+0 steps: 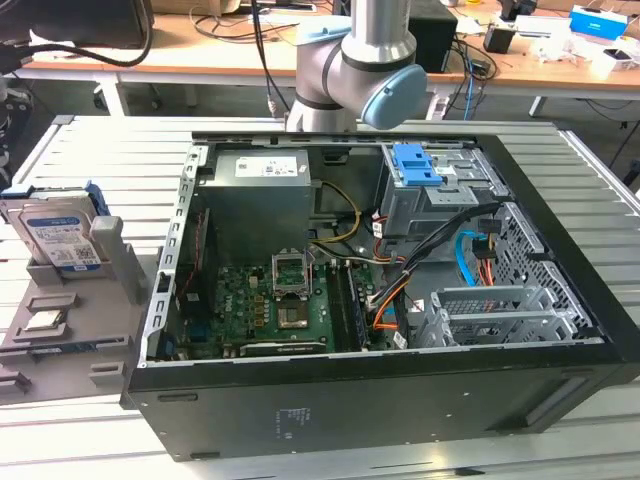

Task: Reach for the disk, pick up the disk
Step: 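Pick up the disk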

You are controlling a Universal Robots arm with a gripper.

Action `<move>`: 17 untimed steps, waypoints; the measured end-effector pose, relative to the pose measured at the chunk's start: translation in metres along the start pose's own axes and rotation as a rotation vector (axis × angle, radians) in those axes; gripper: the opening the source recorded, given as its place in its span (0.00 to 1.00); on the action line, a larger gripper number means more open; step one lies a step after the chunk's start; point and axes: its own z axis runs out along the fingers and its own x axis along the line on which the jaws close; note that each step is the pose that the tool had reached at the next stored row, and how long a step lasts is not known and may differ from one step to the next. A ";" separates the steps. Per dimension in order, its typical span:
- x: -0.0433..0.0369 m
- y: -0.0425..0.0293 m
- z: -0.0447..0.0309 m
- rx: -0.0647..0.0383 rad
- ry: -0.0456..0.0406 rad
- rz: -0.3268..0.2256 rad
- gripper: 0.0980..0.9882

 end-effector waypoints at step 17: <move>-0.0006 -0.0003 0.0000 0.000 0.0093 -0.249 0.01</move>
